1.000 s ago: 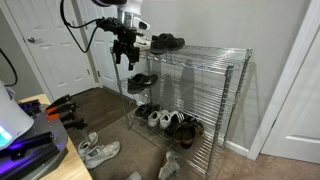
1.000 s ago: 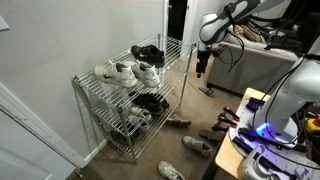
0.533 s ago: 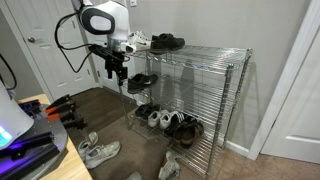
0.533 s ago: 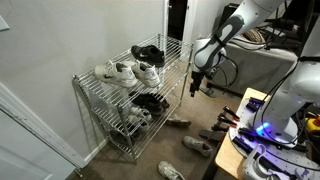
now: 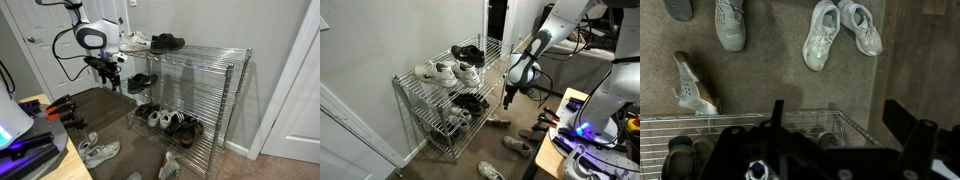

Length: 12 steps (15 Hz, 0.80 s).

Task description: Move the black sneaker from the second shelf to the topmost shelf.

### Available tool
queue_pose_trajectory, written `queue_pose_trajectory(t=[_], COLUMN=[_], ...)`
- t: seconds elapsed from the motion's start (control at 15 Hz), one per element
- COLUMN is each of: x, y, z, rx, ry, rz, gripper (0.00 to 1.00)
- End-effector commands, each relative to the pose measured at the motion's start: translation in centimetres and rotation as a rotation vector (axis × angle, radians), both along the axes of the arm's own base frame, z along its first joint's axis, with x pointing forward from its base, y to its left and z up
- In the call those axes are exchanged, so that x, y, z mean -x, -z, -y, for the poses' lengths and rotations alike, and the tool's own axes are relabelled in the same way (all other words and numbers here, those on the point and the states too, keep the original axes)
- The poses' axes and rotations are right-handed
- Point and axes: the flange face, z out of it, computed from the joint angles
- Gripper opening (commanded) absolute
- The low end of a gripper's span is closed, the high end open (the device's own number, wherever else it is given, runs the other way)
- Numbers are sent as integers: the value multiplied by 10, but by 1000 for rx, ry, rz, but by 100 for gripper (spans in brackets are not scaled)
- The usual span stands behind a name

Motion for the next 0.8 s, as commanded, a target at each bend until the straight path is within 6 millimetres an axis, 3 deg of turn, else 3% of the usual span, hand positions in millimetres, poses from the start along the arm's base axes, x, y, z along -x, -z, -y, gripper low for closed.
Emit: queue_pose_trajectory(t=[0.0,0.53,0.73], x=[-4,-36,-45], y=[23,42,40], z=[-27,-42,-49], rx=[5,-8,-111], ry=[0,184,172], rz=[77,333,283], gripper=[100,100,100])
